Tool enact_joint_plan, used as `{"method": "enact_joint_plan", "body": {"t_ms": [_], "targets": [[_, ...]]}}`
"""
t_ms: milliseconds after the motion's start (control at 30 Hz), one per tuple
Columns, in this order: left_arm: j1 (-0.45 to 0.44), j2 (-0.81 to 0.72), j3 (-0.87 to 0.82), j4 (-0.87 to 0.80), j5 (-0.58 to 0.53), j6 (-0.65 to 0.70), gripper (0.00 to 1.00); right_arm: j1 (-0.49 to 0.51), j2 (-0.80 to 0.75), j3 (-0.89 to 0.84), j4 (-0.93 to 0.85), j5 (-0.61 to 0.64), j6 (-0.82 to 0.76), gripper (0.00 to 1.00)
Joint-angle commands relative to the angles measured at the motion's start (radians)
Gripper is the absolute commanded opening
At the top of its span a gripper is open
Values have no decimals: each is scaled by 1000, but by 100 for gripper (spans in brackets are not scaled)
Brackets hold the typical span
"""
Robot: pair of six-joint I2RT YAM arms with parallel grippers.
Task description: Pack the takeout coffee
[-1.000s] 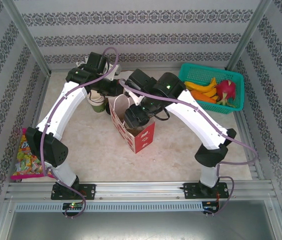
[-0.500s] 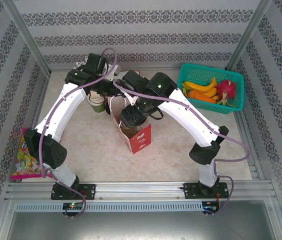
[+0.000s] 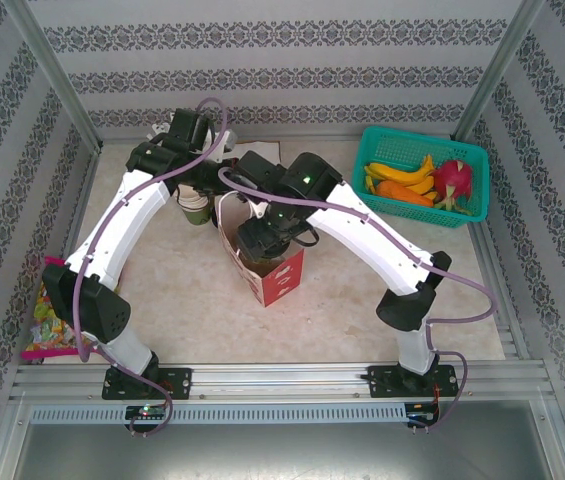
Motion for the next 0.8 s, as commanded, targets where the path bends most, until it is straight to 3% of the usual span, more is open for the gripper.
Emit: {"method": "enact_joint_plan", "body": {"t_ms": [0, 233, 367, 767], "targets": [[-9, -21, -15, 36, -13, -58, 0, -5, -16, -60, 8, 6, 24, 66], [-10, -27, -25, 48, 7, -55, 0, -25, -52, -100, 41, 45, 27, 59], [-9, -26, -28, 49, 13, -50, 0, -26, -53, -117, 37, 35, 13, 68], [-9, -24, -28, 41, 15, -28, 0, -57, -48, -132, -12, 17, -65, 57]]}}
